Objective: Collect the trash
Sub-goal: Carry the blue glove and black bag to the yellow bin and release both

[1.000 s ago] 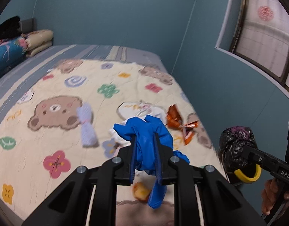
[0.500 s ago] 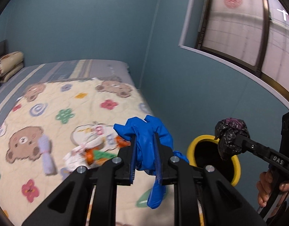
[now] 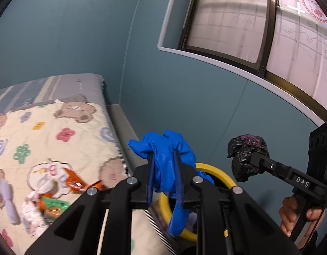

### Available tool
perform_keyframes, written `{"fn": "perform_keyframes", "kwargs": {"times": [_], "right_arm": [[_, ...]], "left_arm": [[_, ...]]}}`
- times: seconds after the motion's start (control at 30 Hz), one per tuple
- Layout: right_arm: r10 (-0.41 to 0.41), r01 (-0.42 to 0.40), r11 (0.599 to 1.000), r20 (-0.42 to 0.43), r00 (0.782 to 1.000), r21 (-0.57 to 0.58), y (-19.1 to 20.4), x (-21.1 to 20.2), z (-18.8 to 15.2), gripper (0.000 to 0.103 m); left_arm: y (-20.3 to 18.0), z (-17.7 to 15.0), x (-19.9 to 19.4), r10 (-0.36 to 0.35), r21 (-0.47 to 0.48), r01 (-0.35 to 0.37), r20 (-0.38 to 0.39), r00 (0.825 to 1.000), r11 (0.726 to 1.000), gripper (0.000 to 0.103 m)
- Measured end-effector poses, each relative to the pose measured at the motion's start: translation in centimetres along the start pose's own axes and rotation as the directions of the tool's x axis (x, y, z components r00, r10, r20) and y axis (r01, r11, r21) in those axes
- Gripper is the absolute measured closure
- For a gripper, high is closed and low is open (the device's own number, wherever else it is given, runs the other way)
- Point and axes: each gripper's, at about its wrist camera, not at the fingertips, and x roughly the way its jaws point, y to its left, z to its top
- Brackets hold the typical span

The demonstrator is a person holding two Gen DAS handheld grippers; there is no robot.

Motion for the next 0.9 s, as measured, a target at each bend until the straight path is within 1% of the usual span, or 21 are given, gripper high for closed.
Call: {"fn": "perform_keyframes", "kwargs": {"times": [0.13, 0.23, 0.47, 0.57, 0.63, 0.73, 0.8, 0.83, 0.9], "right_arm": [[-0.028, 0.028, 0.999, -0.003, 1.000, 0.030, -1.8, 0.6, 0.1, 0.074], [-0.055, 0.056, 0.997, -0.014, 0.998, 0.048, -3.5, 1.3, 0.0, 0.074], [-0.096, 0.100, 0.990, -0.045, 0.994, 0.103, -6.7, 3.6, -0.7, 0.074], [-0.104, 0.109, 0.987, -0.052, 0.993, 0.121, -7.5, 4.3, -1.1, 0.073], [-0.111, 0.117, 0.984, -0.054, 0.992, 0.131, -7.9, 5.2, -0.9, 0.073], [-0.126, 0.132, 0.980, -0.050, 0.991, 0.145, -8.6, 5.5, -1.0, 0.069], [-0.139, 0.144, 0.977, -0.047, 0.989, 0.156, -8.8, 5.4, -1.2, 0.068], [-0.140, 0.146, 0.976, -0.047, 0.989, 0.161, -8.9, 5.4, -1.2, 0.067], [-0.148, 0.155, 0.973, -0.051, 0.988, 0.171, -9.2, 5.4, -1.4, 0.065]], "left_arm": [[-1.2, -0.3, 2.9, -0.032, -0.011, 0.031, -0.035, 0.999, 0.999, 0.087], [-1.9, -0.8, 4.9, -0.042, -0.010, 0.041, -0.062, 0.997, 0.999, 0.087], [-3.0, -2.6, 9.9, -0.068, -0.026, 0.065, -0.147, 0.987, 0.998, 0.087], [-3.0, -3.1, 11.2, -0.072, -0.046, 0.066, -0.155, 0.985, 0.997, 0.087], [-2.9, -3.4, 12.0, -0.090, -0.059, 0.081, -0.167, 0.982, 0.995, 0.087], [-3.0, -3.8, 12.8, -0.113, -0.071, 0.102, -0.179, 0.977, 0.992, 0.079], [-3.2, -3.8, 12.9, -0.121, -0.076, 0.109, -0.176, 0.977, 0.991, 0.071], [-3.2, -3.9, 12.9, -0.124, -0.077, 0.112, -0.174, 0.977, 0.991, 0.068], [-3.2, -4.0, 12.9, -0.124, -0.085, 0.111, -0.170, 0.978, 0.990, 0.057]]}}
